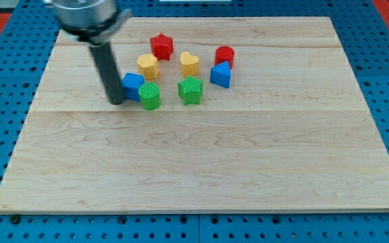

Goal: Push the red star above the yellow heart

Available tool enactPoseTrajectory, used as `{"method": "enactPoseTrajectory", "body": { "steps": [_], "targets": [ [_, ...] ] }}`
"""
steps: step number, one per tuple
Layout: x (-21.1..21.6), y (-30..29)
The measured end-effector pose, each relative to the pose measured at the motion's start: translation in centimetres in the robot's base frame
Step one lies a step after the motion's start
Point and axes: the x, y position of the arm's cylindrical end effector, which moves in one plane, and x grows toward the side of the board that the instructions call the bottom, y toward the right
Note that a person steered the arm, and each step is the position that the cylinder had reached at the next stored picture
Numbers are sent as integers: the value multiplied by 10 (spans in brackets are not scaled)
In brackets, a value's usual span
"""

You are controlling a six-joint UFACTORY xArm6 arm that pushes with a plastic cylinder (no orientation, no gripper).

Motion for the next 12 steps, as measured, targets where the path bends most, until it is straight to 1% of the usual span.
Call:
{"method": "enactPoseTrajectory", "body": {
  "steps": [1, 2, 3, 4, 5, 6, 7, 8, 9, 10, 11, 12],
  "targets": [
    [-3, -20],
    [-39, -87],
    [-93, -18],
    [-116, -10],
    [-145, 15],
    [-146, 58],
    [-160, 58],
    [-174, 93],
    [-159, 86],
    [-159, 77],
    [-133, 76],
    [-151, 70]
  ]
}}
